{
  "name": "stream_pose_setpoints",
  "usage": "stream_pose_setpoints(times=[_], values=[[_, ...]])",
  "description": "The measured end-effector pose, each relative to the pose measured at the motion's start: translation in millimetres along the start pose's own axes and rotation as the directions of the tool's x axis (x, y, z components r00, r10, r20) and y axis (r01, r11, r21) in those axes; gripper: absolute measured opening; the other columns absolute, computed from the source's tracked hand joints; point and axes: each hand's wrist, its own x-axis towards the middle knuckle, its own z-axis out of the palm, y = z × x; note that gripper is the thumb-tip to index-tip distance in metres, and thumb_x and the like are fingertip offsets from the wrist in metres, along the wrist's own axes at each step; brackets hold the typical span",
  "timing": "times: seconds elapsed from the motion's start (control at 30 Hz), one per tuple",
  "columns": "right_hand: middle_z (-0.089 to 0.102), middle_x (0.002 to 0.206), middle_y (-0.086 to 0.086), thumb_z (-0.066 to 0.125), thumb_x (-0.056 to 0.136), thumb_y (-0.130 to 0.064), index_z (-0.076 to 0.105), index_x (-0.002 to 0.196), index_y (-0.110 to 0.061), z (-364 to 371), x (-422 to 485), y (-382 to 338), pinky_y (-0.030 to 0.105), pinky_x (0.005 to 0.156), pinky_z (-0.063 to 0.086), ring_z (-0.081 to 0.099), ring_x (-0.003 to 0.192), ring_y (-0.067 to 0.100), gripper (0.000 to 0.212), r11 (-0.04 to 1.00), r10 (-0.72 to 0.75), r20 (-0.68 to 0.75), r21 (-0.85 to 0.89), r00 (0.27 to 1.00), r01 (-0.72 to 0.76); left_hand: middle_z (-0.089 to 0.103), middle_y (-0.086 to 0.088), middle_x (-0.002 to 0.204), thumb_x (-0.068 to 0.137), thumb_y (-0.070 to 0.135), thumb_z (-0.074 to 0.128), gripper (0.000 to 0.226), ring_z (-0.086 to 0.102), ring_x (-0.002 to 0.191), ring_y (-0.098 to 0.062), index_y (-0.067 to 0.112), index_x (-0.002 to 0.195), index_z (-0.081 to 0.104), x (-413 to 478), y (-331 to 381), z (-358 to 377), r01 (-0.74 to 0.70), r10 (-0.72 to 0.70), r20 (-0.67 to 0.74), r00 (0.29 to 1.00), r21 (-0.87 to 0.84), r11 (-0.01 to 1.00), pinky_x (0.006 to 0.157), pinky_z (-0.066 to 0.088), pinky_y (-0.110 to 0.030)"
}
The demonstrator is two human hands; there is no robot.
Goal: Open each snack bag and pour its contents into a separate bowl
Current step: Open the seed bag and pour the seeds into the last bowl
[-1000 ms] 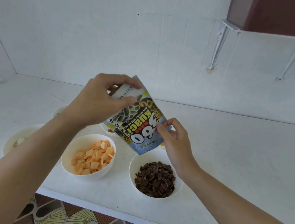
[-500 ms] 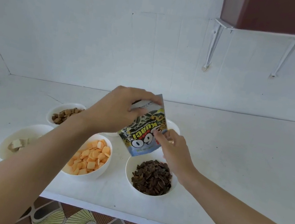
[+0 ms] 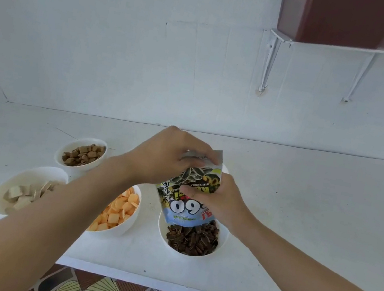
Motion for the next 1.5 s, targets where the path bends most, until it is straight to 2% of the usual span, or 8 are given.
stream_pose_setpoints(times=[0.17,0.33,0.57,0.8,0.97,1.13,1.37,1.5], values=[[0.078,0.092,0.0,0.085,0.076,-0.016,0.074,0.096,-0.015,-7,9,-10,0.032,0.079,0.06,0.075,0.088,0.016,0.022,0.999,-0.04,-0.044,0.03,0.998,0.041,0.071,0.008,0.104,0.092,0.019,0.074,0.026,0.064,0.091,-0.004,0.021,0.118,0.071,6,6,-13,-0.116,0.12,-0.065,0.991,0.064,0.991,0.08,0.05,-0.021],[0.078,0.088,0.001,0.079,0.082,-0.014,0.073,0.093,-0.017,-10,16,-29,0.025,0.07,0.059,0.075,0.084,0.016,0.012,0.986,-0.087,-0.074,0.134,0.993,0.097,0.064,0.007,0.103,0.098,0.038,0.062,0.034,0.062,0.085,-0.017,0.034,0.13,0.052,2,4,-28,-0.066,0.08,-0.076,0.994,0.173,0.983,0.071,0.053,-0.041],[0.078,0.091,0.002,0.08,0.082,-0.012,0.074,0.098,-0.019,-5,11,5,0.037,0.079,0.06,0.075,0.087,0.018,0.018,0.997,-0.073,-0.01,-0.009,0.997,0.073,0.068,0.005,0.077,0.097,0.025,0.065,0.033,0.057,0.06,-0.009,0.031,0.128,0.056,-14,-8,6,-0.019,0.031,-0.07,0.997,0.174,0.985,0.059,0.048,-0.029],[0.078,0.09,0.0,0.077,0.081,-0.001,0.074,0.094,-0.02,-14,23,-2,0.031,0.075,0.06,0.075,0.088,0.018,0.023,0.99,-0.128,-0.036,0.059,0.991,0.13,0.07,0.004,0.078,0.104,0.024,0.055,0.016,0.062,0.064,-0.017,0.018,0.112,0.068,-10,-7,7,-0.037,0.091,-0.274,0.958,0.195,0.98,0.057,0.049,-0.039],[0.075,0.075,-0.011,0.077,0.08,0.004,0.071,0.09,-0.012,-14,28,0,0.015,0.064,0.053,0.071,0.073,0.001,0.02,0.996,-0.058,0.013,0.071,0.998,0.057,0.068,0.005,0.072,0.103,0.026,0.056,0.015,0.06,0.059,-0.017,0.017,0.107,0.068,-4,-6,-9,-0.018,0.107,-0.388,0.915,0.227,0.974,0.055,0.049,-0.038],[0.078,0.098,-0.002,0.087,0.074,-0.011,0.073,0.099,-0.021,-13,20,32,0.04,0.086,0.059,0.073,0.095,0.015,0.03,0.99,0.102,0.109,-0.112,0.989,-0.089,0.071,0.006,0.073,0.103,0.032,0.052,0.02,0.06,0.055,-0.01,0.02,0.111,0.066,-16,-23,8,0.028,0.012,-0.236,0.972,0.166,0.986,0.053,0.049,-0.037],[0.078,0.095,-0.002,0.086,0.074,-0.006,0.074,0.092,-0.02,-12,33,16,0.035,0.082,0.061,0.074,0.09,0.014,0.026,0.993,0.07,0.087,-0.096,0.994,-0.061,0.061,0.009,0.064,0.102,0.022,0.058,0.013,0.054,0.053,-0.007,0.015,0.11,0.065,-15,-25,-7,0.054,0.002,-0.328,0.945,0.162,0.985,0.052,0.043,-0.025],[0.077,0.101,0.001,0.088,0.073,-0.013,0.072,0.103,-0.017,-10,31,25,0.039,0.086,0.06,0.073,0.096,0.013,0.034,0.979,0.122,0.149,-0.179,0.981,-0.094,0.069,0.005,0.075,0.104,0.024,0.054,0.013,0.062,0.06,-0.012,0.018,0.111,0.063,-22,-28,-1,0.05,-0.026,-0.211,0.977,0.108,0.993,0.055,0.048,-0.033]])
